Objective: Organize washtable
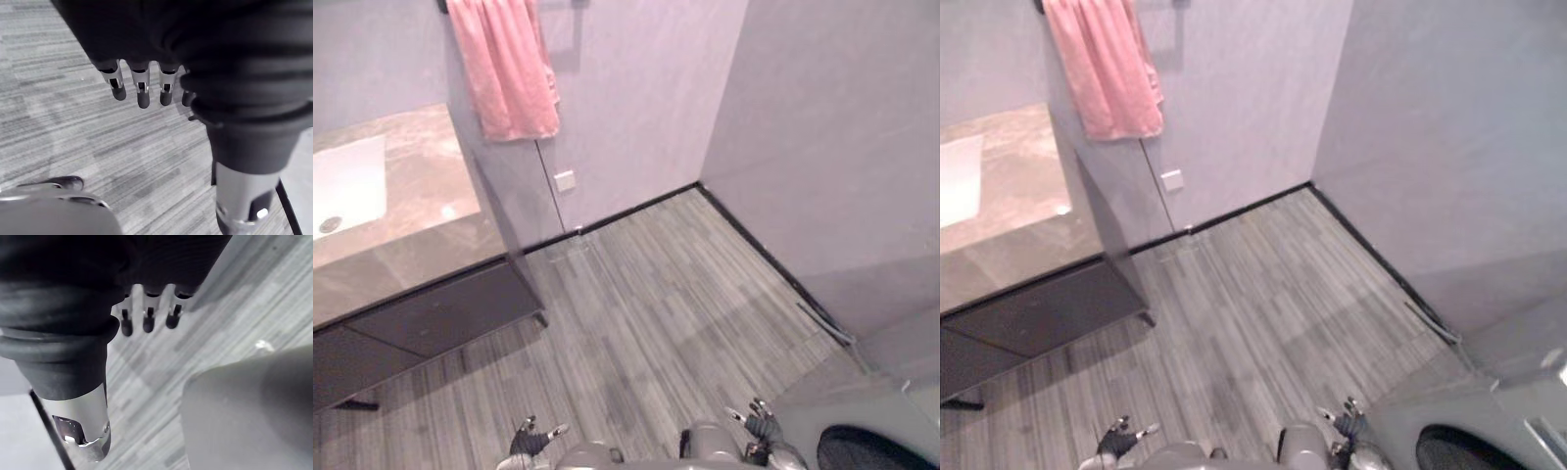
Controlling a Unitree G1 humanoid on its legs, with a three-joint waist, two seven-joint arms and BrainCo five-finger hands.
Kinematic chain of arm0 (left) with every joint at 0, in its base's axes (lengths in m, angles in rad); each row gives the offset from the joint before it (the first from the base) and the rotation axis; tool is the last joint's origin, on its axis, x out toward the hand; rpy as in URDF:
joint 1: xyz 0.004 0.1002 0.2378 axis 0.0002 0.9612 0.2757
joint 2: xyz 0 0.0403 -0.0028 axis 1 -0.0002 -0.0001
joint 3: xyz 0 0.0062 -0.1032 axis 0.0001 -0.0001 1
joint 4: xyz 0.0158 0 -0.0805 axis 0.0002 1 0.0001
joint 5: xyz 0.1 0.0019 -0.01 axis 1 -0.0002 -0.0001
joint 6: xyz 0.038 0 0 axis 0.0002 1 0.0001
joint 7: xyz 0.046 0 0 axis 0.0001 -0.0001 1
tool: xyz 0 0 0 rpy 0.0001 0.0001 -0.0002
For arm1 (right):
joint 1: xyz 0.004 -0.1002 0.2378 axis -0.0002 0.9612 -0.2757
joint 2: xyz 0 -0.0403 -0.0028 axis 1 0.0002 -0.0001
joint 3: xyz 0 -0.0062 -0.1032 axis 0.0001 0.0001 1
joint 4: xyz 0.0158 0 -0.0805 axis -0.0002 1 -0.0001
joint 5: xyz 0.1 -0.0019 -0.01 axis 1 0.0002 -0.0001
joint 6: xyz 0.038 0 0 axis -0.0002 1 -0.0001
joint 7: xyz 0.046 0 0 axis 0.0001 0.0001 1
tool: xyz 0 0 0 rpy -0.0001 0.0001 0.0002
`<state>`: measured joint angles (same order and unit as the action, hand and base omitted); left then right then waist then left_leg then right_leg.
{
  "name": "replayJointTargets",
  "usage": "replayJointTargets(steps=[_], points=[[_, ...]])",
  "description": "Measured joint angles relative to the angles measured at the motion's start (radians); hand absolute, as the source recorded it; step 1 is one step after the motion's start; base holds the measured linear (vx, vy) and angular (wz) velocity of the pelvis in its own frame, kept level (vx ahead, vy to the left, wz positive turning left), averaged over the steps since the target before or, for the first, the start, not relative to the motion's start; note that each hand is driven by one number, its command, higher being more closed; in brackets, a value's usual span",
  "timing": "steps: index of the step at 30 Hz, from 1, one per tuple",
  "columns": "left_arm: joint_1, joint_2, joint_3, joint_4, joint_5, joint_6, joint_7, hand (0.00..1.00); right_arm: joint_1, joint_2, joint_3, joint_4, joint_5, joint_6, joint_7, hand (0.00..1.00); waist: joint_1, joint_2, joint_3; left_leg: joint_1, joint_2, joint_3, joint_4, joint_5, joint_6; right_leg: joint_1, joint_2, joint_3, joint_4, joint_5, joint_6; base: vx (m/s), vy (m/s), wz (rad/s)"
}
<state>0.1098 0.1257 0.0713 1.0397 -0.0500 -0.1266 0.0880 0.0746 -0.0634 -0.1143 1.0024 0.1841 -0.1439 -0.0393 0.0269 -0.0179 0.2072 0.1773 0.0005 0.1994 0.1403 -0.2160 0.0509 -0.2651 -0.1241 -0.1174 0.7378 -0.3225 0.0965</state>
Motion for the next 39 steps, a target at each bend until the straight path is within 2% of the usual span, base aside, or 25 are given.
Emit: replayJointTargets(steps=[3,5,6,8,9,11,12,14,18,19,20,21,22,23,24,25,26,27,29,30,33,35,36,38,39], points=[[-0.022,-0.003,-0.016,0.001,-0.003,-0.001,0.000,0.00,-0.031,0.002,0.016,0.000,0.001,-0.003,0.003,0.00,-0.018,0.012,0.009,0.042,0.033,-0.060,-0.030,-0.007,-0.011,-0.068,0.063,0.043,-0.288,0.120,-0.038,0.51,-0.131,0.47],[-0.023,-0.001,-0.016,0.001,-0.009,-0.007,0.001,0.00,-0.025,0.012,0.015,0.007,0.005,-0.004,-0.001,0.00,-0.020,-0.009,-0.002,0.083,0.029,-0.137,-0.017,-0.052,-0.069,-0.065,0.085,0.124,-0.347,0.299,-0.081,0.51,-0.243,0.78],[-0.027,-0.033,-0.007,0.005,-0.010,-0.009,0.001,0.00,-0.035,0.005,0.017,0.004,0.002,-0.004,-0.001,0.00,-0.027,0.017,-0.008,0.101,0.056,-0.171,0.003,-0.066,-0.078,-0.059,0.087,0.089,-0.283,0.269,-0.083,0.63,-0.318,0.97],[-0.031,-0.087,0.039,-0.014,-0.016,-0.014,0.000,0.00,-0.035,-0.005,0.014,0.002,0.002,-0.006,-0.001,0.00,-0.030,0.041,-0.010,0.007,0.078,-0.197,0.210,-0.062,-0.085,-0.023,0.082,0.041,-0.281,0.210,-0.098,0.49,-0.277,0.78],[-0.033,-0.115,0.081,-0.025,-0.021,-0.012,0.000,0.00,-0.033,-0.012,0.013,-0.006,0.002,-0.004,-0.004,0.00,-0.033,0.054,-0.005,-0.105,0.110,-0.191,0.458,-0.024,-0.133,0.024,0.096,0.017,-0.313,0.193,-0.110,0.37,-0.234,0.48],[-0.032,-0.120,0.088,-0.046,-0.028,-0.012,0.001,0.00,-0.027,-0.017,0.014,-0.008,0.003,-0.002,-0.007,0.00,-0.013,0.066,0.006,-0.215,0.196,-0.127,0.727,-0.026,-0.148,0.131,0.136,0.002,-0.372,0.172,-0.130,0.49,-0.259,0.15],[-0.032,-0.114,0.084,-0.063,-0.029,-0.013,0.001,0.00,-0.016,-0.012,0.015,-0.007,0.003,-0.001,-0.010,0.00,-0.009,0.056,0.013,-0.260,0.222,-0.079,0.787,-0.028,-0.145,0.208,0.142,-0.006,-0.407,0.154,-0.141,0.51,-0.234,0.09],[-0.032,-0.103,0.053,-0.070,-0.034,-0.015,0.001,0.00,-0.008,-0.006,0.014,-0.003,0.004,0.000,-0.011,0.00,-0.009,0.045,0.017,-0.314,0.219,-0.009,0.725,-0.046,-0.114,0.301,0.137,-0.016,-0.474,0.148,-0.142,0.40,-0.146,0.16],[-0.040,-0.091,-0.004,-0.071,-0.051,-0.032,0.001,0.00,-0.021,-0.007,0.015,0.023,0.006,0.001,-0.017,0.00,-0.001,0.045,0.018,-0.402,0.097,0.021,0.282,-0.011,-0.122,0.405,0.103,-0.014,-0.572,0.127,-0.120,0.34,0.013,0.04],[-0.042,-0.085,-0.014,-0.070,-0.064,-0.036,0.002,0.00,-0.025,-0.011,0.016,0.041,0.006,0.001,-0.022,0.00,0.009,0.051,0.019,-0.414,0.080,0.028,0.122,0.064,-0.122,0.444,0.103,-0.015,-0.607,0.122,-0.109,0.43,0.136,-0.06],[-0.045,-0.084,-0.034,-0.078,-0.076,-0.039,0.002,0.00,-0.024,-0.015,0.020,0.058,0.006,0.002,-0.024,0.00,0.031,0.052,0.017,-0.420,0.086,0.053,0.064,0.152,-0.116,0.479,0.106,-0.010,-0.641,0.115,-0.089,0.43,0.160,-0.14],[-0.048,-0.084,-0.042,-0.081,-0.075,-0.039,0.002,0.00,-0.024,-0.014,0.027,0.065,0.006,0.002,-0.025,0.00,0.045,0.048,0.015,-0.414,0.089,0.066,0.073,0.192,-0.110,0.494,0.102,-0.010,-0.652,0.109,-0.079,0.47,0.213,-0.24],[-0.052,-0.078,-0.045,-0.082,-0.074,-0.039,-0.001,0.00,-0.023,-0.007,0.037,0.075,0.003,0.002,-0.024,0.00,0.049,0.034,0.010,-0.411,0.070,0.096,0.073,0.232,-0.068,0.516,0.078,-0.001,-0.653,0.094,-0.053,0.51,0.209,-0.07],[-0.052,-0.067,-0.045,-0.072,-0.073,-0.036,-0.001,0.00,-0.030,0.007,0.038,0.072,0.002,0.001,-0.023,0.00,0.039,0.017,0.003,-0.389,0.033,0.088,0.047,0.233,0.003,0.501,0.045,0.005,-0.591,0.088,-0.043,0.52,0.211,0.04],[-0.052,-0.066,-0.045,-0.068,-0.073,-0.036,-0.001,0.00,-0.028,0.007,0.039,0.070,0.001,0.000,-0.023,0.00,0.038,0.007,0.001,-0.377,0.021,0.087,0.039,0.224,0.016,0.469,0.033,0.012,-0.526,0.085,-0.037,0.51,0.209,0.23],[-0.053,-0.064,-0.041,-0.062,-0.074,-0.037,0.000,0.00,-0.027,0.003,0.041,0.072,0.002,0.000,-0.021,0.00,0.038,0.008,0.000,-0.343,-0.002,0.079,0.032,0.209,0.040,0.394,0.016,0.031,-0.328,0.088,-0.012,0.50,0.223,0.35],[-0.057,-0.055,-0.038,-0.055,-0.074,-0.036,0.001,0.00,-0.021,0.001,0.027,0.069,0.010,-0.001,-0.020,0.00,0.033,-0.007,0.011,-0.275,-0.033,0.052,0.008,0.186,0.050,0.315,-0.014,0.051,-0.082,0.144,0.081,0.51,0.223,0.50],[-0.058,-0.048,-0.040,-0.050,-0.074,-0.033,0.001,0.00,-0.021,0.007,0.021,0.067,0.011,-0.003,-0.020,0.00,0.024,-0.015,0.016,-0.239,-0.047,0.037,-0.001,0.175,0.052,0.289,-0.024,0.056,0.018,0.151,0.099,0.60,0.216,0.84],[-0.058,-0.042,-0.041,-0.026,-0.074,-0.030,0.002,0.00,-0.018,0.016,0.018,0.044,0.009,-0.005,-0.015,0.00,-0.002,-0.020,0.028,-0.103,-0.075,-0.026,-0.028,0.131,0.056,0.238,-0.023,0.055,0.174,0.103,0.066,0.58,0.140,1.04],[-0.058,-0.044,-0.039,-0.019,-0.073,-0.030,0.002,0.00,-0.018,0.014,0.023,0.035,0.003,-0.006,-0.005,0.00,-0.008,-0.020,0.030,-0.035,-0.073,-0.067,-0.049,0.106,0.060,0.187,-0.014,0.027,0.143,0.062,0.030,0.37,0.037,0.82],[-0.062,-0.049,-0.028,-0.008,-0.074,-0.026,0.003,0.00,-0.024,0.016,0.014,0.028,0.007,-0.009,-0.002,0.00,-0.011,-0.016,0.031,0.021,-0.058,-0.118,-0.067,0.068,0.062,0.080,0.022,-0.001,-0.040,0.048,-0.006,0.44,-0.013,0.62],[-0.062,-0.053,-0.020,-0.008,-0.073,-0.023,0.005,0.00,-0.028,0.016,0.014,0.022,0.012,-0.010,-0.002,0.00,-0.012,-0.016,0.031,0.053,-0.050,-0.151,-0.067,0.030,0.052,0.019,0.059,0.011,-0.219,0.088,-0.031,0.45,-0.072,0.55],[-0.062,-0.053,-0.020,-0.009,-0.073,-0.023,0.005,0.00,-0.027,0.017,0.014,0.013,0.016,-0.010,-0.002,0.00,-0.013,-0.017,0.031,0.075,-0.051,-0.175,-0.063,0.000,0.036,-0.004,0.079,0.039,-0.353,0.159,-0.048,0.39,-0.088,0.57],[-0.059,-0.060,-0.007,-0.012,-0.072,-0.022,0.004,0.00,-0.022,0.019,0.014,0.004,0.016,-0.007,-0.003,0.00,-0.013,-0.019,0.030,0.101,-0.053,-0.203,-0.046,-0.041,0.010,-0.005,0.090,0.065,-0.401,0.220,-0.090,0.46,-0.133,0.76],[-0.057,-0.071,0.017,-0.016,-0.072,-0.022,0.005,0.00,-0.016,0.020,0.013,-0.004,0.016,-0.007,-0.005,0.00,-0.015,-0.016,0.028,0.110,-0.050,-0.230,-0.025,-0.069,-0.004,0.005,0.087,0.071,-0.387,0.282,-0.112,0.66,-0.256,1.04]])
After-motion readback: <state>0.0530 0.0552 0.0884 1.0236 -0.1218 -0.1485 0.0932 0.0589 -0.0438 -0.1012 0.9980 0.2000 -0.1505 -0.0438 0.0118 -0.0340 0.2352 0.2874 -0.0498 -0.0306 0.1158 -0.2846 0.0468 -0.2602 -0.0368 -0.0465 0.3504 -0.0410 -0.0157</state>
